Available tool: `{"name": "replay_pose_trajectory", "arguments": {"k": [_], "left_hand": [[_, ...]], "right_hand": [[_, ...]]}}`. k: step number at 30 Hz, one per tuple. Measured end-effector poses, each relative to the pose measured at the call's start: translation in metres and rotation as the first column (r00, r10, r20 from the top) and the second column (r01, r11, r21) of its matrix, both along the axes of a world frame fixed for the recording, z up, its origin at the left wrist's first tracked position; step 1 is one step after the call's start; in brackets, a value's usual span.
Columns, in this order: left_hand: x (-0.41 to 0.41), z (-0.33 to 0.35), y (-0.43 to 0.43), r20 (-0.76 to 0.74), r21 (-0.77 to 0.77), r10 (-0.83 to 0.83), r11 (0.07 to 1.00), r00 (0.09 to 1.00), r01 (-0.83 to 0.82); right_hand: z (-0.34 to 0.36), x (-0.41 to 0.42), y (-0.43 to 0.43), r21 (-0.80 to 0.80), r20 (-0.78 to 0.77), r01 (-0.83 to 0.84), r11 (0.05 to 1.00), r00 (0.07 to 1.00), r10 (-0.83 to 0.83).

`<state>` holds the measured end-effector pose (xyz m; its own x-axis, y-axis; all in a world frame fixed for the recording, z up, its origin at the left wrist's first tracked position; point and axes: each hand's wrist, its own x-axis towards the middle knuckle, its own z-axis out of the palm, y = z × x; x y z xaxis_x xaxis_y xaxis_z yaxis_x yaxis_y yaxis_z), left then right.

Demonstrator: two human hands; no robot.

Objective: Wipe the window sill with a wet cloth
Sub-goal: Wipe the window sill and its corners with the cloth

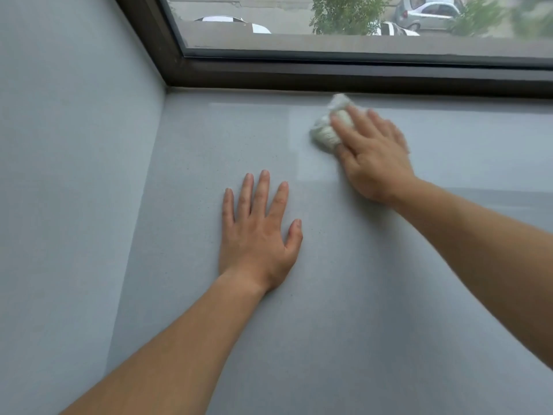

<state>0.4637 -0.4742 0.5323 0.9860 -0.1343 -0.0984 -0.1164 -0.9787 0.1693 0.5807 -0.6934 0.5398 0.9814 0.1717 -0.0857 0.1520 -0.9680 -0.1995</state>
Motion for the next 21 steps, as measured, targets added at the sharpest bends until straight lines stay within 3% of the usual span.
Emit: {"name": "replay_pose_trajectory", "arguments": {"k": [3,6,11,14,17,21], "left_hand": [[0.0,0.0,-0.002,-0.007,0.009,-0.008,1.0,1.0,0.008],[0.001,-0.001,-0.005,0.002,0.012,0.014,1.0,1.0,-0.014],[-0.013,0.009,-0.043,0.09,-0.118,-0.01,0.993,0.996,0.021],[-0.034,0.011,-0.08,0.063,-0.181,-0.064,0.981,0.996,0.075],[-0.046,0.003,-0.097,0.0,-0.12,-0.049,0.992,0.999,0.049],[-0.046,-0.003,-0.098,0.002,-0.021,-0.057,0.998,0.998,0.057]], "right_hand": [[0.001,0.007,-0.049,0.007,-0.007,0.267,0.964,0.964,-0.267],[-0.001,-0.002,-0.042,0.03,0.001,0.402,0.915,0.915,-0.403],[0.003,-0.019,-0.062,-0.005,-0.012,0.124,0.992,0.992,-0.124],[0.004,-0.008,-0.09,0.023,-0.018,0.318,0.948,0.948,-0.318],[0.002,-0.012,-0.071,0.046,-0.002,0.454,0.89,0.891,-0.454],[0.001,-0.05,-0.059,0.005,0.011,0.176,0.984,0.984,-0.176]]}}
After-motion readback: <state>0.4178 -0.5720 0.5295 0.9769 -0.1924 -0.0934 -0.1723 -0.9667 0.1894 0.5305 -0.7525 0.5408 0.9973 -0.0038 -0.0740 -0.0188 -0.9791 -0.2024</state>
